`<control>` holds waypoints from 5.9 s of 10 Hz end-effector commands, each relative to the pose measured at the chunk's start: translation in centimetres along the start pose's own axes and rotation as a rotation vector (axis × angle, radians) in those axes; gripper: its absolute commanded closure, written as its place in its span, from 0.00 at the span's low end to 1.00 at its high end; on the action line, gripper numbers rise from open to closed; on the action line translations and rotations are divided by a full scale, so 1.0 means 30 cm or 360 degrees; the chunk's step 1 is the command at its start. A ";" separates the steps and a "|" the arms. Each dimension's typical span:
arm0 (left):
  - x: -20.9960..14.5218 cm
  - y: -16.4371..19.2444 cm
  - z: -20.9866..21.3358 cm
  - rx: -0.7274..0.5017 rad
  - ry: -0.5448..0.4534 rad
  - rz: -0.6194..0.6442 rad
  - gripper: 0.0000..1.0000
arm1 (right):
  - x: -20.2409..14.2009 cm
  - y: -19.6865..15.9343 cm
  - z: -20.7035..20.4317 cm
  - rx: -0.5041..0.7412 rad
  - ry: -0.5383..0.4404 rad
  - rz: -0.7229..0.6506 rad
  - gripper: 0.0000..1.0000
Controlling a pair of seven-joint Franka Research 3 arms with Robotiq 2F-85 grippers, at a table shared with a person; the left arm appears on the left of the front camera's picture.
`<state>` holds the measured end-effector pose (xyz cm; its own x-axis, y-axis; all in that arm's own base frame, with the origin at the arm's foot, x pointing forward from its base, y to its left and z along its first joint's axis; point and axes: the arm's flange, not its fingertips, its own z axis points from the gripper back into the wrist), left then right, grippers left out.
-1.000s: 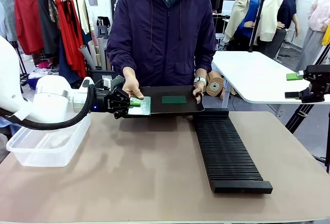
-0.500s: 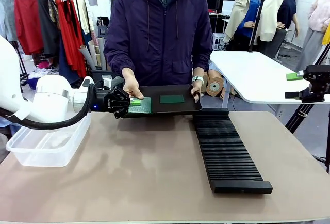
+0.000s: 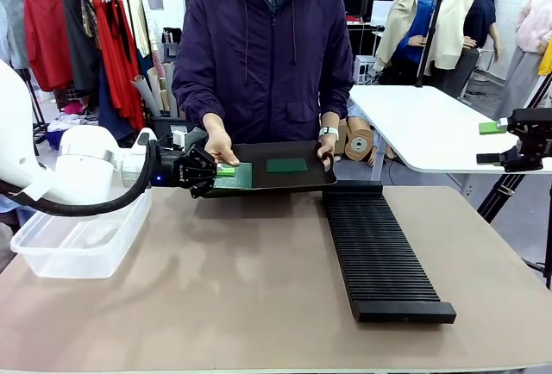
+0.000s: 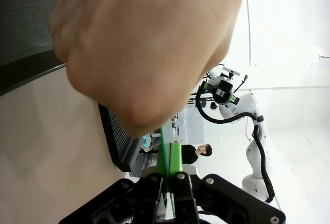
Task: Sort PCBs into racks and boxes based on the side picked up.
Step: If the short side of the Blank PCB is picked up, insert it into the PCB Rack ; if the long side is picked up, place it in the Organizing box.
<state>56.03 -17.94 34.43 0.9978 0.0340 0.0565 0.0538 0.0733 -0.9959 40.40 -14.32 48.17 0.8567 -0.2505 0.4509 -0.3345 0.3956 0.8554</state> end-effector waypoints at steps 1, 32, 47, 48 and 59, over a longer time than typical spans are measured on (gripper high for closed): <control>-0.002 -0.003 -0.006 -0.0006 0.0005 -0.0005 1.00 | 0.004 0.009 0.003 0.0003 0.0011 -0.0003 0.00; 0.061 -0.532 0.754 0.1610 0.0115 -0.0437 1.00 | 0.004 0.009 0.003 0.0003 0.0011 -0.0003 0.00; 0.035 -0.075 0.673 0.1756 0.0082 -0.0191 1.00 | 0.004 0.009 0.003 0.0003 0.0011 -0.0003 0.00; 0.043 -0.053 0.674 0.1741 0.0066 -0.0167 1.00 | 0.004 0.009 0.003 0.0003 0.0011 -0.0003 0.00; 0.101 -0.004 0.681 0.1792 -0.0007 -0.0088 0.62 | 0.004 0.009 0.003 0.0003 0.0011 -0.0003 0.00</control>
<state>58.25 2.59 35.88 0.9957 -0.0191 0.0911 0.0527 0.9223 -0.3829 40.41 -14.33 48.15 0.8569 -0.2508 0.4504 -0.3339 0.3957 0.8555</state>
